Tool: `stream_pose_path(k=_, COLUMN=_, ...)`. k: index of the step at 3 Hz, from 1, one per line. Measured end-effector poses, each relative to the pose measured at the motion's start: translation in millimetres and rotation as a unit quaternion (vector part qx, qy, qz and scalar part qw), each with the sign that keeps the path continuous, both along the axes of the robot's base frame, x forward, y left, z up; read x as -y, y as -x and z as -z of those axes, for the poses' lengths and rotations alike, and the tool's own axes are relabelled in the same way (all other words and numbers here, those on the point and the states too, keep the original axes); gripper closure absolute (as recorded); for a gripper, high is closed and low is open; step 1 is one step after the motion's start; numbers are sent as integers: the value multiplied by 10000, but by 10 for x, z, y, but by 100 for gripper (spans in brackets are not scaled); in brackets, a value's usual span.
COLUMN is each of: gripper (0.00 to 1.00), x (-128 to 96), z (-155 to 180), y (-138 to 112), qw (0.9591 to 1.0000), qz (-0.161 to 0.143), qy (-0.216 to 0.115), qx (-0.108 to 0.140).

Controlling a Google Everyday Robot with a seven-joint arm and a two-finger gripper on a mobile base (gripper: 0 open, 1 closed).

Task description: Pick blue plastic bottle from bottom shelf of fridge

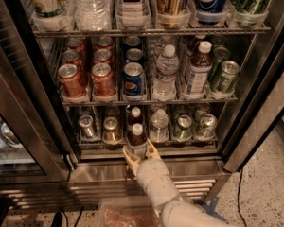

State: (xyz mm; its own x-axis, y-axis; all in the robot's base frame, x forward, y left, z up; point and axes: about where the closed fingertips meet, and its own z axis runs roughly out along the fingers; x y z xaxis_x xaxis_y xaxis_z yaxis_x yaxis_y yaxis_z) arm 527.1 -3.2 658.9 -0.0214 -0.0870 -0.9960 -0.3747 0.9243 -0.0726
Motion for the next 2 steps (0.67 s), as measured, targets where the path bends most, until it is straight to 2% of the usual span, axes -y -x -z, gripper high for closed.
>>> stream_pose_path(k=1, gripper=100, x=212, z=37, y=232, qw=9991, qz=-219, qy=-154, qx=-341)
stream_pose_path(k=2, gripper=100, x=409, z=19, y=245, qw=9985, qz=-193, qy=-227, qx=-457)
